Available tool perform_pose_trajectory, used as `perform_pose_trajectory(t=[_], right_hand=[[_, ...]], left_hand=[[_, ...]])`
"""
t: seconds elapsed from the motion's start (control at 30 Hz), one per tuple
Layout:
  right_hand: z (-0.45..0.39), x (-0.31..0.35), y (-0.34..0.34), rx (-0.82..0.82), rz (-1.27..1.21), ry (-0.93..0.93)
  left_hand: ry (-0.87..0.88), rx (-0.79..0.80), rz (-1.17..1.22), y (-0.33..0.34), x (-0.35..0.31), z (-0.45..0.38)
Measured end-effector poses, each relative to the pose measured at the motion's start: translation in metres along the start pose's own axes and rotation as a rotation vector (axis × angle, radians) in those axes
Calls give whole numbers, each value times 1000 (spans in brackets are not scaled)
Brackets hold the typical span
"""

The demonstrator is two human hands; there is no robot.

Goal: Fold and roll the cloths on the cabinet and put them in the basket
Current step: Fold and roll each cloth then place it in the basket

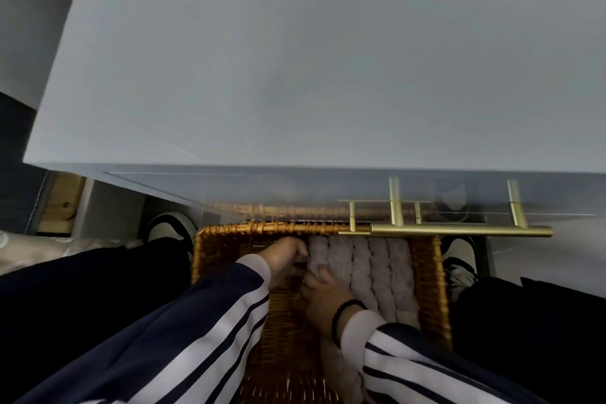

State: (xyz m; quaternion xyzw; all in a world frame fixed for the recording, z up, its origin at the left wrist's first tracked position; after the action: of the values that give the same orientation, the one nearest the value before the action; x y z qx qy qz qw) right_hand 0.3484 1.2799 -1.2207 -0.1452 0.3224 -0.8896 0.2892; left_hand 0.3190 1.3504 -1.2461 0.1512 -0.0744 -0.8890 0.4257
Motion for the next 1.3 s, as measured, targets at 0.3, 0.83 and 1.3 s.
perform_pose_trajectory(t=[0.3,0.83,1.3], right_hand=[[-15,8,9,130,103,-10],[24,5,-10,-171,-262,-25],[82,-35,-47,-294,-601,272]], left_hand=[[5,-79,84,-14,4,1],[64,-231,-90,-1,-26,32],[213,-386,-603,10,-50,121]])
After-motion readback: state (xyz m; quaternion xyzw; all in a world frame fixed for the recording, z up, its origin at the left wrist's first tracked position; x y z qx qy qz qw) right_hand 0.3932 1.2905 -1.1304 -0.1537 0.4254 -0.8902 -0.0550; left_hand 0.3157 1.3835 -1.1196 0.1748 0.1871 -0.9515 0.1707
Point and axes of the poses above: each hand's wrist, its own z-axis away from the middle knuckle, its own y-axis out of the palm, x = y × z, the point moved 7 cm from there along -z, towards the middle knuckle, and after that the axes turned 3 degrees about -y, right-handed, at the moved point
